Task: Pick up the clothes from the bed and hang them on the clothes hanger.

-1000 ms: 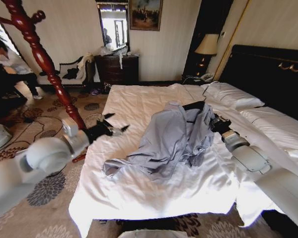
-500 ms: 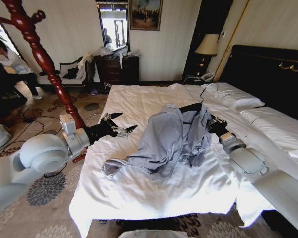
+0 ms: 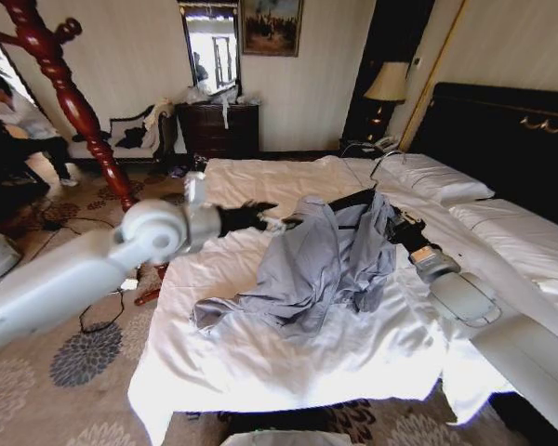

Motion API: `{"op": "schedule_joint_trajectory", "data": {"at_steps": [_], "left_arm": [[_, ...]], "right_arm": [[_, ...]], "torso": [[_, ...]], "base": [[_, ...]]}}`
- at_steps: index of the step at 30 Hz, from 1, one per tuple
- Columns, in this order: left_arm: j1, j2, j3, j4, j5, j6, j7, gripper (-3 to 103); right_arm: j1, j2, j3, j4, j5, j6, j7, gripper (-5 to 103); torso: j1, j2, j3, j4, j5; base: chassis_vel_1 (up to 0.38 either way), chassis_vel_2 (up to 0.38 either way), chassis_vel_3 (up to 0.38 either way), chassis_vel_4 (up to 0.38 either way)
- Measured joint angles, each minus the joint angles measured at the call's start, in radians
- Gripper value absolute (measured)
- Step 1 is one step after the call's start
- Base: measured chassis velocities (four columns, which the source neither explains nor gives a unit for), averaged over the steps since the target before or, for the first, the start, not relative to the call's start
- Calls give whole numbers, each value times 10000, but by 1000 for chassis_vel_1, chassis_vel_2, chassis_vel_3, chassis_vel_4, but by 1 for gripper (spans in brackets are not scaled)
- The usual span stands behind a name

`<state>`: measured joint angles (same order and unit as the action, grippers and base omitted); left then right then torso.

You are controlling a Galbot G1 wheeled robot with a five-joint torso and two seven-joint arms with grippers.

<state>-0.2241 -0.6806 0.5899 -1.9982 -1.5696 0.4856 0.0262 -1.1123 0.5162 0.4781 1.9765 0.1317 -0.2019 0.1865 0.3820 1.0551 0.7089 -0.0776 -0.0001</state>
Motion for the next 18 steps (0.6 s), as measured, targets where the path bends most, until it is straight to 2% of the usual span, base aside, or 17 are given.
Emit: {"op": "schedule_joint_trajectory", "data": {"at_steps": [4, 11, 18], "left_arm": [[-555, -23, 561, 58, 0, 110, 212, 100], [-945, 837, 1091, -393, 134, 296, 578, 100], [-778, 537, 1211, -423, 262, 327, 500, 100]], "right_arm": [[79, -3, 6, -90, 7, 1, 27, 18], [136, -15, 5, -146, 63, -1, 55, 18], [101, -30, -44, 13, 60, -17, 67, 18]], "torso": [[0, -1, 0, -8, 6], [-3, 0, -2, 6, -3], [-3, 0, -1, -6, 1]], "base": [[0, 0, 0, 0], [0, 0, 0, 0], [0, 0, 0, 0]]}}
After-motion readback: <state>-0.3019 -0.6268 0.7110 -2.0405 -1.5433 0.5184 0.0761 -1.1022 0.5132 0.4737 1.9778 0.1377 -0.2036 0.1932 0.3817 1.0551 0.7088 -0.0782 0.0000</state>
